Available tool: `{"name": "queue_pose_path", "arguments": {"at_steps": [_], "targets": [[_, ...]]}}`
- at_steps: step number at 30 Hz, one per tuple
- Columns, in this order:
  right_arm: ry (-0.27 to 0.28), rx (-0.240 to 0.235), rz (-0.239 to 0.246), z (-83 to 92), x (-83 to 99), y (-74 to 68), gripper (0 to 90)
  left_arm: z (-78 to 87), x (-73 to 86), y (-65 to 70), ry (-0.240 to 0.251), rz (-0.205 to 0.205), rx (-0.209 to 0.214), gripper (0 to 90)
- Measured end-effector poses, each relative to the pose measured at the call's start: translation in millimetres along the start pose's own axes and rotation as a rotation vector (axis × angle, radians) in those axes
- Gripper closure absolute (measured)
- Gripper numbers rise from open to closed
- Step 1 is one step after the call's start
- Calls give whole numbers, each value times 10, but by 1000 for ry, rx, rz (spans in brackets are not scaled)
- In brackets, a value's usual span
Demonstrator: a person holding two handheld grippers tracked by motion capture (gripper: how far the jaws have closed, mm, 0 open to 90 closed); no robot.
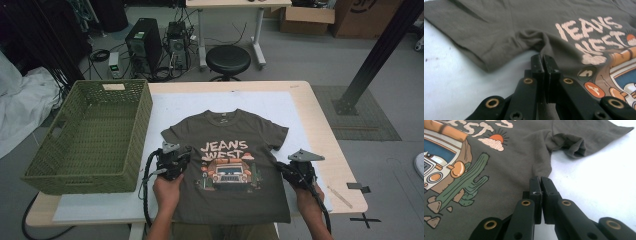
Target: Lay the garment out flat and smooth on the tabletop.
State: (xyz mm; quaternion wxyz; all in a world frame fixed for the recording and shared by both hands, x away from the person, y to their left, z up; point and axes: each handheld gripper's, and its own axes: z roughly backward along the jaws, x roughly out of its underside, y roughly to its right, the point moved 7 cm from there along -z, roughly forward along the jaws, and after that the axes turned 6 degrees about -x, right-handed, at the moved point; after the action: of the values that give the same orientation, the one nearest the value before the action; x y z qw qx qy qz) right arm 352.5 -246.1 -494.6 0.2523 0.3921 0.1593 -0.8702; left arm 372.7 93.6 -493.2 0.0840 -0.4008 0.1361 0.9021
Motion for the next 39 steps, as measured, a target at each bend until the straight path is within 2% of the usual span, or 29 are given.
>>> {"name": "queue_pose_path", "arguments": {"at_steps": [2, 3, 5, 7, 9, 11, 13, 15, 18, 21, 22, 23, 24, 27, 30, 31, 32, 34, 37, 39], "targets": [[-6, -5, -4, 0, -5, 1, 863, 6, 7, 9, -1, -5, -2, 877], [-8, -5, -1, 2, -5, 5, 810, 20, 18, 11, -12, -5, -3, 864], [-6, -10, -17, 20, 2, 30, 687, 57, 42, 7, -43, 20, 0, 724], [6, -18, -38, 65, 16, 42, 653, 160, 72, 18, -44, 49, -1, 567], [31, -36, -55, 152, 28, 9, 635, 245, 117, 41, -31, 35, 8, 550], [37, -56, -42, 239, 67, -70, 637, 343, 224, 76, -30, 0, 9, 551], [24, -78, -30, 303, 136, -161, 637, 396, 329, 93, -39, -13, 3, 550], [8, -89, -12, 342, 223, -250, 639, 435, 401, 112, -25, -20, -5, 562], [-12, -87, -16, 387, 355, -337, 649, 497, 478, 151, -17, -34, -22, 671], [18, -68, -51, 500, 471, -406, 682, 573, 576, 187, -1, -64, -40, 810], [23, -61, -51, 529, 505, -427, 762, 598, 602, 194, 7, -63, -37, 863], [26, -48, -35, 554, 534, -442, 842, 621, 626, 198, 10, -61, -33, 872], [32, -61, -26, 571, 554, -466, 879, 646, 648, 201, 10, -58, -27, 877], [34, -61, -15, 617, 591, -489, 883, 728, 711, 199, -8, -42, -1, 879], [37, -75, -18, 682, 628, -506, 875, 776, 752, 179, 3, -22, 12, 870], [33, -76, -15, 685, 630, -505, 824, 774, 750, 174, 8, -15, 13, 768], [35, -68, -14, 686, 622, -495, 759, 771, 733, 174, 17, 14, 25, 697], [58, -56, -47, 691, 572, -447, 695, 752, 684, 156, 39, 23, -6, 484], [86, -26, -51, 638, 422, -377, 694, 689, 585, 129, 73, 40, -25, 372], [80, -24, -36, 540, 309, -351, 727, 633, 503, 117, 82, 43, -26, 343]]}}
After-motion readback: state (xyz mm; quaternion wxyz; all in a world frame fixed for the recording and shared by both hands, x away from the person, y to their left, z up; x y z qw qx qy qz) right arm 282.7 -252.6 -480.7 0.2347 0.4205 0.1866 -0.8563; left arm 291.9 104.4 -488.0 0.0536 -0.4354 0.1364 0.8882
